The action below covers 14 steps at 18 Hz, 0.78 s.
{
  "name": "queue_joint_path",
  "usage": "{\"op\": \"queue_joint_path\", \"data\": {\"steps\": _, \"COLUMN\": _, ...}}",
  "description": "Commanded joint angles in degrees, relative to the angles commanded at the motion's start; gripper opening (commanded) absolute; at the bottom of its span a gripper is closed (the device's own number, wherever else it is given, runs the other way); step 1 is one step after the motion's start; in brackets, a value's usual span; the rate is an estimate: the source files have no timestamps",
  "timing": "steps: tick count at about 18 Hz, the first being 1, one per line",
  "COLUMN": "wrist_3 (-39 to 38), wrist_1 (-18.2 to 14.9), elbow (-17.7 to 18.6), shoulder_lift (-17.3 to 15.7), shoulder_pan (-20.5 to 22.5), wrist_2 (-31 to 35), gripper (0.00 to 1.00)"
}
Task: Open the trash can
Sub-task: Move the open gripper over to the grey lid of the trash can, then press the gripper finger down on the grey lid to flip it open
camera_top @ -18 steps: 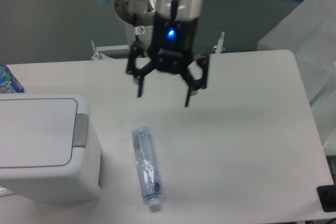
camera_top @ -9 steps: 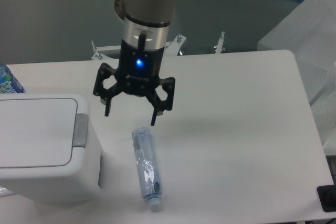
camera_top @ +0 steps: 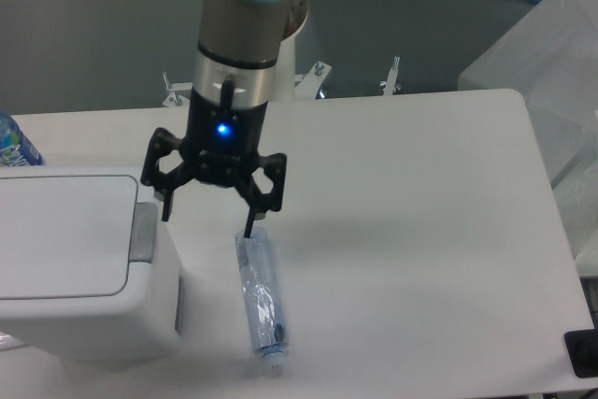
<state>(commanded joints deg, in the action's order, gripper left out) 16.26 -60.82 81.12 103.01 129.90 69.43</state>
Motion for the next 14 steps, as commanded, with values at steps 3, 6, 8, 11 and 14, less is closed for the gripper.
{"op": "queue_joint_path", "data": {"steps": 3, "wrist_3": -0.3, "wrist_1": 0.0, "elbow": 0.9, "shoulder_lift": 0.2, "shoulder_pan": -0.9, "wrist_2": 0.2, "gripper": 1.0}}
{"op": "queue_joint_path", "data": {"steps": 6, "wrist_3": -0.3, "wrist_1": 0.0, "elbow": 1.1, "shoulder_lift": 0.2, "shoulder_pan": -1.1, "wrist_2": 0.3, "gripper": 1.0}}
{"op": "queue_joint_path", "data": {"steps": 8, "wrist_3": -0.4, "wrist_1": 0.0, "elbow": 1.1, "shoulder_lift": 0.2, "shoulder_pan": -1.1, "wrist_2": 0.3, "gripper": 1.0}}
{"op": "queue_joint_path", "data": {"steps": 11, "wrist_3": -0.4, "wrist_1": 0.2, "elbow": 1.1, "shoulder_lift": 0.4, "shoulder_pan": -1.1, "wrist_2": 0.3, "gripper": 1.0}}
{"op": "queue_joint_path", "data": {"steps": 14, "wrist_3": -0.4, "wrist_1": 0.3, "elbow": 1.1, "shoulder_lift": 0.4, "shoulder_pan": -1.1, "wrist_2": 0.4, "gripper": 1.0}}
